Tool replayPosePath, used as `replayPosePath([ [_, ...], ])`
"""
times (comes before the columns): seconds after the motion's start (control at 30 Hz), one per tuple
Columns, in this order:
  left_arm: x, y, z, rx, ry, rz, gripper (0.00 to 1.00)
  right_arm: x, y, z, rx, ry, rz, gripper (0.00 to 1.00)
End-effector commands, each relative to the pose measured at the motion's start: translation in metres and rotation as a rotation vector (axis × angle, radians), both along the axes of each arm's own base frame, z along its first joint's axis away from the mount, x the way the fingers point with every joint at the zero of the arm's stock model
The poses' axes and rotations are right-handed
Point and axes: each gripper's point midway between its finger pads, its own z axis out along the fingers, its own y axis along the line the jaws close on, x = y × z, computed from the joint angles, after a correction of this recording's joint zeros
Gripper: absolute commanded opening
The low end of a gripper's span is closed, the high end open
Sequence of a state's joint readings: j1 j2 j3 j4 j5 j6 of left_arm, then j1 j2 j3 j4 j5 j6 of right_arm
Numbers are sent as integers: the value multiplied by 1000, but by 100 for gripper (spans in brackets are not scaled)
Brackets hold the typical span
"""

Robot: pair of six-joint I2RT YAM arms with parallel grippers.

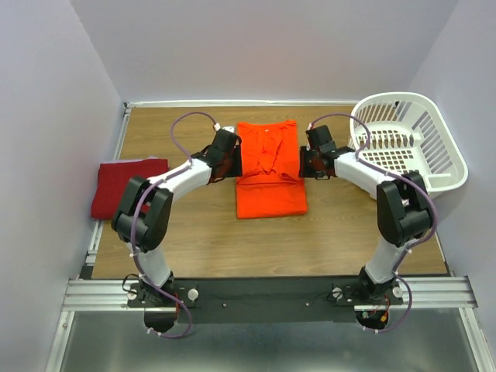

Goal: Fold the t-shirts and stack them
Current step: Fold the tshirt

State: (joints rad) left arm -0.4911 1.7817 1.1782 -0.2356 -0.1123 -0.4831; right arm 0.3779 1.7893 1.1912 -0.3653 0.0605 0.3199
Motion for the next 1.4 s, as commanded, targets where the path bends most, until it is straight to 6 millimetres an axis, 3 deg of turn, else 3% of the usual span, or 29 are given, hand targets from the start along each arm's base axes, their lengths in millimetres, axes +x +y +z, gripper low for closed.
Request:
replayPosePath([
  [0.0, -8, -8, 48, -32, -112, 12, 57, 3, 26, 48, 67, -116, 69, 42],
  [0.07, -23, -26, 63, -70, -141, -18, 53, -6, 45, 50, 93, -118, 120, 38],
  [0.13, -39, -35, 65, -91, -145, -38, 42, -18, 66, 48, 143, -103, 183, 29],
  [0.17, -52, -50, 63, -102, -138, -81, 36, -21, 72, 45, 159, -93, 188, 26],
  [0.2, -60, -57, 56, -118, -123, -104, 27, -25, 77, 38, 165, -80, 201, 21],
  [0.43, -101, -93, -9, -126, 59, -219, 22, -32, 114, 11, 247, -26, 273, 16],
  [0.67, -125, -94, -43, -114, 194, -245, 21, -30, 123, -12, 256, 16, 292, 15],
  [0.9, -144, -84, -66, -87, 268, -264, 21, -5, 117, -23, 166, -27, 279, 15],
  [1.13, -159, -74, -72, -72, 292, -270, 18, 61, 95, -26, 46, -128, 235, 15],
  [1.17, -162, -73, -73, -71, 298, -271, 18, 78, 98, -11, 51, -173, 235, 15],
  [1.23, -170, -69, -74, -73, 308, -273, 18, 92, 95, 4, 48, -209, 236, 15],
  [1.27, -174, -69, -72, -78, 309, -276, 18, 99, 94, 23, 56, -249, 235, 15],
  [1.37, -183, -66, -69, -91, 308, -280, 18, 93, 100, 49, 105, -277, 271, 16],
])
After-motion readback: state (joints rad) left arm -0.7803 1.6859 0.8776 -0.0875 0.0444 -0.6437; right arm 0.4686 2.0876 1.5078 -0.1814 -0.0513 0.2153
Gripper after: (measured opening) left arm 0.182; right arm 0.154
